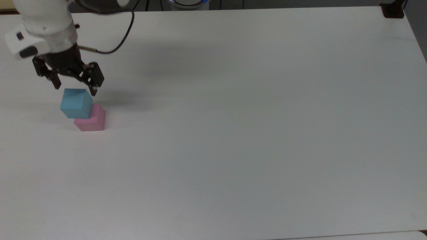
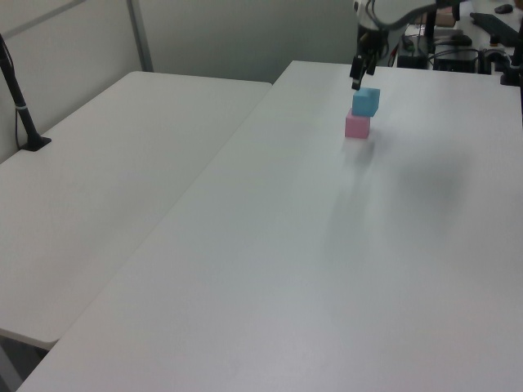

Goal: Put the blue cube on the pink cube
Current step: 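Open the gripper and raise it away from the stacked cubes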

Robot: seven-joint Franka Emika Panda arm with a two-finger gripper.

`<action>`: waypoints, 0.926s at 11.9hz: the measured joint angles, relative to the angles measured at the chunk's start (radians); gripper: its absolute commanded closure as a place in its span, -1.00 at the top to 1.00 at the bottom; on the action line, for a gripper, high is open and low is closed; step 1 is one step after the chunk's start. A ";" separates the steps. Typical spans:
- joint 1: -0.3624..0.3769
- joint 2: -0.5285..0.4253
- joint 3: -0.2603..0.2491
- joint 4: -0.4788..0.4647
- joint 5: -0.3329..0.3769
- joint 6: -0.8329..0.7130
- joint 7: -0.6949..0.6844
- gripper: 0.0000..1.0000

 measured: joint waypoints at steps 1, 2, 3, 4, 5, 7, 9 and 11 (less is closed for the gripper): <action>0.001 -0.048 0.003 0.010 0.022 -0.061 0.001 1.00; 0.003 -0.095 0.004 0.013 0.028 -0.110 0.024 1.00; 0.007 -0.140 0.005 0.013 0.029 -0.162 0.071 1.00; 0.020 -0.180 0.007 0.013 0.029 -0.205 0.128 1.00; 0.041 -0.216 0.007 0.013 0.029 -0.248 0.198 1.00; 0.071 -0.259 0.009 0.011 0.027 -0.318 0.266 1.00; 0.104 -0.287 0.009 0.004 0.006 -0.364 0.283 1.00; 0.113 -0.288 0.008 -0.001 -0.014 -0.365 0.270 1.00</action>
